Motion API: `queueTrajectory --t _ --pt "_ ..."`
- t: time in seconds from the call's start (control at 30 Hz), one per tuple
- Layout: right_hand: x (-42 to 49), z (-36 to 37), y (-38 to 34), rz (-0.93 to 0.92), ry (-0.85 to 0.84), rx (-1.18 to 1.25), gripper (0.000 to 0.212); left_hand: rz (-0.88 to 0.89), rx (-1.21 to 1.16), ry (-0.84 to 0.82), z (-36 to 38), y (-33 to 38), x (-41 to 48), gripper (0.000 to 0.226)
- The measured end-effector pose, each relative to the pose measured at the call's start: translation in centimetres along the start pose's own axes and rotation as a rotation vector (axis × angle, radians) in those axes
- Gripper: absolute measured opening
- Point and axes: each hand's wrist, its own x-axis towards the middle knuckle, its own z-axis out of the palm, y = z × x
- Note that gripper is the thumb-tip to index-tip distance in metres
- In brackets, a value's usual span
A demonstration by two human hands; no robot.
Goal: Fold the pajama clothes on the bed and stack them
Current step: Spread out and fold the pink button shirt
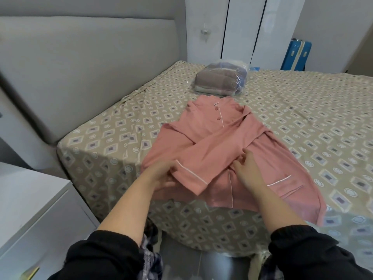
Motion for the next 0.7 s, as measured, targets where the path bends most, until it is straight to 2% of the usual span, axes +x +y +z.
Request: queueTrajectory --t 0.07,0.1,0.17,0.27,0.33,0.4,0.57,0.7 --pt "0.0 0.1 -0.1 -0.047 0.035 -0.129 0.062 0.124 0.618 0.273 -1.3 -0.2 0.4 0.018" --pt "-0.1 0.2 -0.2 -0.084 0.035 -0.219 0.061 0.219 0.772 0.401 -1.8 -0.3 0.7 0.023" --pt "-0.3 0.6 -0.2 -0.16 -0.026 -0.384 0.061 0.323 0.727 0.435 -2.3 -0.1 1.2 0.027" --pt "-0.1 1.0 0.0 -0.241 -0.132 -0.651 0.06 0.369 0.728 0.34 -1.6 -0.1 2.1 0.023" --pt "0.1 1.1 0.1 -0.345 -0.119 -0.803 0.054 0.379 0.792 0.268 -0.5 -0.1 2.6 0.023" --pt "0.2 1.2 0.1 -0.483 -0.037 -0.906 0.045 0.347 0.848 0.213 0.8 -0.1 2.9 0.028" --pt "0.0 1.0 0.3 -0.563 0.045 -0.9 0.023 0.351 0.88 0.24 2.1 0.4 3.5 0.026" --pt "0.4 0.4 -0.3 -0.841 0.218 -0.699 0.016 0.287 0.824 0.269 0.2 2.3 3.7 0.033"
